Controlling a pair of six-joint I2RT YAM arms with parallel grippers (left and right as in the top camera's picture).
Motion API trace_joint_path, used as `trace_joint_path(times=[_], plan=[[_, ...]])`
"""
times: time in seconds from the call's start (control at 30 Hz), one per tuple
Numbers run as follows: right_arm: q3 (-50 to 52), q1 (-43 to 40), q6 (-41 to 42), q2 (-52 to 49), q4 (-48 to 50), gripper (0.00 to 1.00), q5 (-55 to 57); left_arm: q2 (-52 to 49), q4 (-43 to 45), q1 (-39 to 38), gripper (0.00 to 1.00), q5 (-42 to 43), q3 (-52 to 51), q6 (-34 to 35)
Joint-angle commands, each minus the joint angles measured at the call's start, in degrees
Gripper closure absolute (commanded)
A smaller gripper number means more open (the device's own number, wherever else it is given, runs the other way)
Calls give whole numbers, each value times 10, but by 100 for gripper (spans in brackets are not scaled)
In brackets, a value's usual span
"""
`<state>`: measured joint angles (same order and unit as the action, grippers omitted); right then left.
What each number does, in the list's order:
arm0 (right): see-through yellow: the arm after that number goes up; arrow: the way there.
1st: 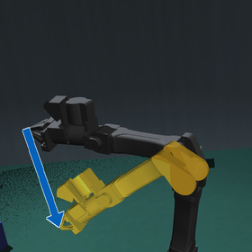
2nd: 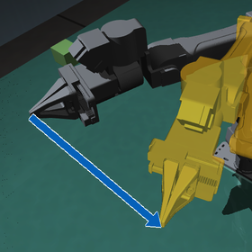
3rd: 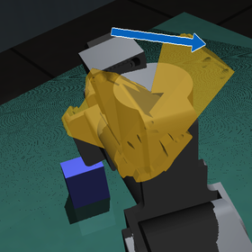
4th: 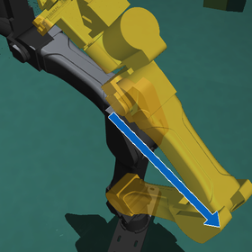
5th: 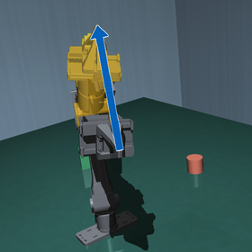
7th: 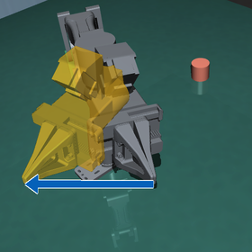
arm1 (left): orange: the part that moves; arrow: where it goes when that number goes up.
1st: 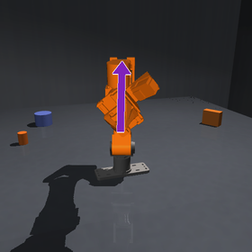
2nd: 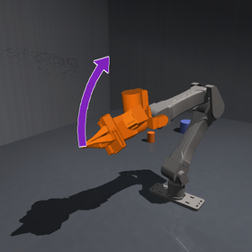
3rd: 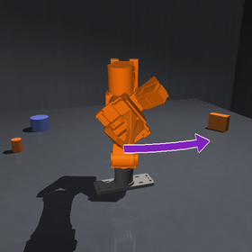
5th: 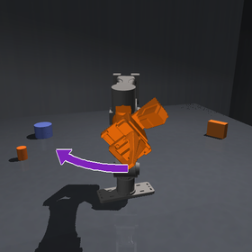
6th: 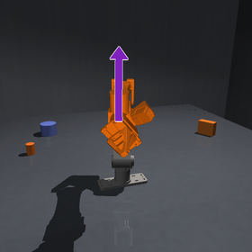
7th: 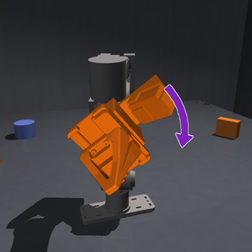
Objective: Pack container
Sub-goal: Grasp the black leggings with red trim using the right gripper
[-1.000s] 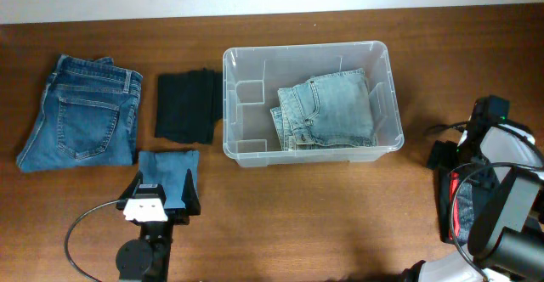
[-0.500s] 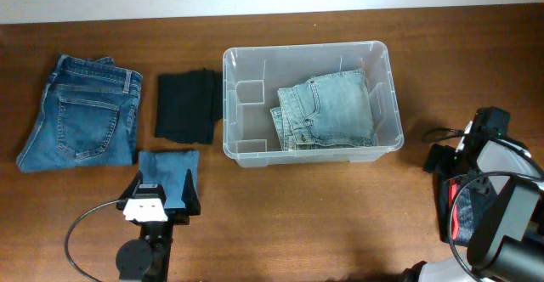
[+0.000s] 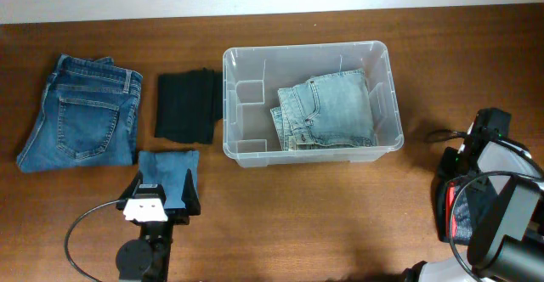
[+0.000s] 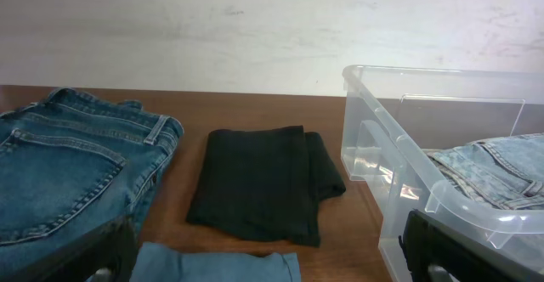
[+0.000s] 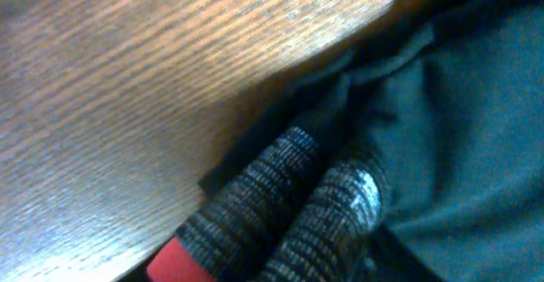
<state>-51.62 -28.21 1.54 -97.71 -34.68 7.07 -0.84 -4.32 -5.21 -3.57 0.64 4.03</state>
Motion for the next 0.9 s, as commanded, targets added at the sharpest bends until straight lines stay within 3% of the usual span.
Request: trace_joint_path(times=[0.0, 0.2, 0.5, 0.87], plan=[[24, 3, 9, -31, -6, 59, -84, 4, -2, 3, 1, 2, -1, -9], [24, 4, 8, -31, -4, 86, -123, 4, -2, 3, 1, 2, -1, -9], [24, 4, 8, -31, -5, 96, -129, 4, -2, 3, 1, 2, -1, -9], [24, 4, 8, -31, -11, 96, -129, 4, -2, 3, 1, 2, -1, -9]])
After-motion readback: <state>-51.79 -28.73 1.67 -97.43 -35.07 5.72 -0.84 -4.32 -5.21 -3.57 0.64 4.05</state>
